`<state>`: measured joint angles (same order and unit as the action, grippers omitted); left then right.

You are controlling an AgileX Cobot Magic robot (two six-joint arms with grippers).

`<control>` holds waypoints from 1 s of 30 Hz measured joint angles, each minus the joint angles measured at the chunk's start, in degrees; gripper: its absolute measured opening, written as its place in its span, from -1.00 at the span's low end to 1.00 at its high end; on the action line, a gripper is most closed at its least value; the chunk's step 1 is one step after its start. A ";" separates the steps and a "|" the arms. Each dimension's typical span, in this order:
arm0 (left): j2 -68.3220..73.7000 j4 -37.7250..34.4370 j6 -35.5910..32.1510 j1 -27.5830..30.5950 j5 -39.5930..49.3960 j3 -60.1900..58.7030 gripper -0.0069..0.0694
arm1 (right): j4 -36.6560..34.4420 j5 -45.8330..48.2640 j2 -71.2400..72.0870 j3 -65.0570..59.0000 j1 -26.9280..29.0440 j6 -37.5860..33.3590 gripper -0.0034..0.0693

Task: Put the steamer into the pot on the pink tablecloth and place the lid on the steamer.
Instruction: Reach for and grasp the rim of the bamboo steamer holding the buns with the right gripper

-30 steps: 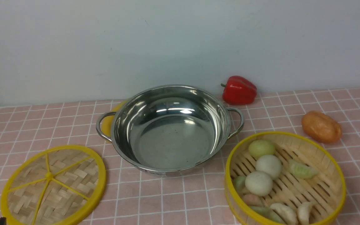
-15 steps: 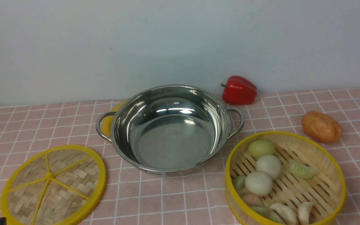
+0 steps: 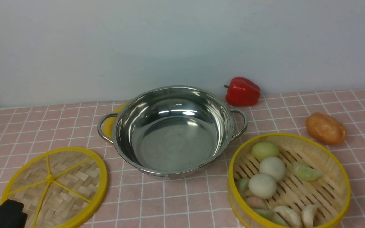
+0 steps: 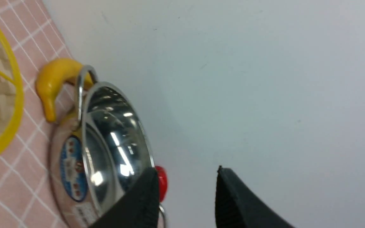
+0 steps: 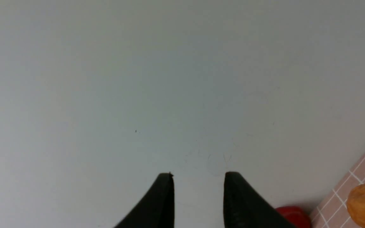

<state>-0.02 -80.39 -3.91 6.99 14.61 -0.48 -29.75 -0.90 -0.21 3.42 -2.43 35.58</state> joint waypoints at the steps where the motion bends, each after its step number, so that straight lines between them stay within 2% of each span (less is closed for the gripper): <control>1: 0.00 -0.82 -0.27 0.00 -0.03 0.00 -0.18 | -0.17 0.00 0.00 0.00 0.00 0.00 -0.25; 10: 0.00 -3.29 -5.26 0.00 -0.84 0.00 -0.18 | -0.19 0.00 0.00 0.00 0.00 0.28 -0.25; 13: 0.00 -9.10 -5.31 0.00 -1.45 0.00 -0.18 | -0.56 -0.72 0.00 0.00 0.00 0.70 -0.25; 15: 0.00 -14.45 -5.31 0.00 -1.51 0.48 -0.18 | -2.24 -5.57 0.00 0.25 0.00 3.76 -0.25; 17: 0.00 -16.60 -5.39 0.00 -1.96 2.31 -0.20 | -2.66 -11.45 0.01 1.41 0.00 6.06 -0.25; 18: -0.04 -17.45 -5.59 0.00 -2.76 5.14 -0.23 | -1.79 -18.29 0.06 3.35 0.00 7.04 -0.25; 19: -0.04 -17.62 -5.67 0.00 -3.06 5.63 -0.25 | -1.79 -19.33 0.06 3.70 0.00 7.05 -0.25; 20: -0.11 -18.04 -6.32 0.00 -5.03 10.72 -0.30 | 0.86 -28.31 -0.11 7.40 0.00 6.00 -0.25; 22: -0.19 -18.16 -7.39 0.00 -7.04 13.91 -0.33 | 3.30 -35.67 -1.02 10.53 0.00 3.50 -0.25; 23: -0.24 -18.28 -8.96 0.00 -9.49 17.27 -0.37 | 5.16 -38.32 -2.05 12.84 0.00 1.15 -0.25; 24: 0.53 -17.88 -13.50 0.00 -15.34 23.43 -0.43 | 9.84 -42.94 -5.22 18.49 0.00 -5.19 -0.25; 25: 1.53 -16.65 -16.82 0.00 -17.96 26.76 -0.46 | 13.54 -43.08 -7.71 22.44 0.00 -9.57 -0.25; 27: 4.06 -12.25 -25.13 0.00 -20.92 32.07 -0.49 | 19.66 -39.03 -11.46 27.92 0.00 -14.49 -0.25; 29: 5.71 -9.03 -29.80 0.00 -21.23 34.59 -0.50 | 23.20 -34.73 -14.41 32.06 0.00 -16.81 -0.25; 30: 8.23 -4.21 -36.27 0.00 -20.49 37.47 -0.51 | 28.12 -26.60 -17.52 36.05 0.00 -17.94 -0.25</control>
<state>8.21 -84.60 -40.17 6.99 -5.88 37.00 -1.63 -27.50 -17.72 39.47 -2.43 17.64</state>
